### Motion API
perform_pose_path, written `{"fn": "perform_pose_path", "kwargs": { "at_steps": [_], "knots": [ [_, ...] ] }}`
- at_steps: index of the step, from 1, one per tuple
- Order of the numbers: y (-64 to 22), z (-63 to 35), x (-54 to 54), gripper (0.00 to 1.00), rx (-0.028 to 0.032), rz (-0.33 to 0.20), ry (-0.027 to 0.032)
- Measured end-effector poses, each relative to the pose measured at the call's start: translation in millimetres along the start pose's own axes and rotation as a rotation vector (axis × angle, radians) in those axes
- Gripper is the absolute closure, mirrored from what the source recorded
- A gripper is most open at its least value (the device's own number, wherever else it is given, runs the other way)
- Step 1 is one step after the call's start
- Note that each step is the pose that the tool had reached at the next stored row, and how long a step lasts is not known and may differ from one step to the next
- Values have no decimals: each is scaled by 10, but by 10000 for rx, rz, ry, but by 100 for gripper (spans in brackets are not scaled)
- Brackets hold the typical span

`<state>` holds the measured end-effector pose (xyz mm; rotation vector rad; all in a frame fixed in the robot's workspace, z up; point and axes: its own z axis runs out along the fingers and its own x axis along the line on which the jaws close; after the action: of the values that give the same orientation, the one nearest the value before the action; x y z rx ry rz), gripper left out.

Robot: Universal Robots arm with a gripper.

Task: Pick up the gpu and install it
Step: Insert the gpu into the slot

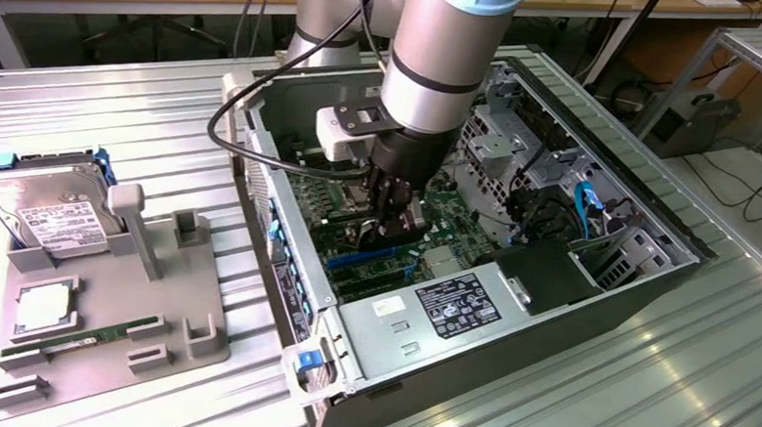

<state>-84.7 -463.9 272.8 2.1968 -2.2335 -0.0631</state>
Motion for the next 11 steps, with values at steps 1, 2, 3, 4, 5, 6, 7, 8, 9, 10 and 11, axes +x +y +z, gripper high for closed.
{"fn": "perform_pose_path", "kwargs": {
  "at_steps": [1,2,3,4,5,6,7,8,9,10,11],
  "knots": [
    [2,7,-2,74,0,-29,-2],
    [4,13,-3,74,-1,-64,-4],
    [10,24,-5,74,-3,-138,-4],
    [13,31,-7,74,-4,-176,-5],
    [13,38,-9,74,-5,-204,-7],
    [14,48,-15,74,-7,-240,-15],
    [24,112,-27,74,-9,-328,-65],
    [32,145,-25,74,-11,-330,-58],
    [33,135,-29,74,-14,-329,-74],
    [36,53,-44,74,-95,-326,-67],
    [35,63,-44,74,-223,-324,-66]
  ]
}}
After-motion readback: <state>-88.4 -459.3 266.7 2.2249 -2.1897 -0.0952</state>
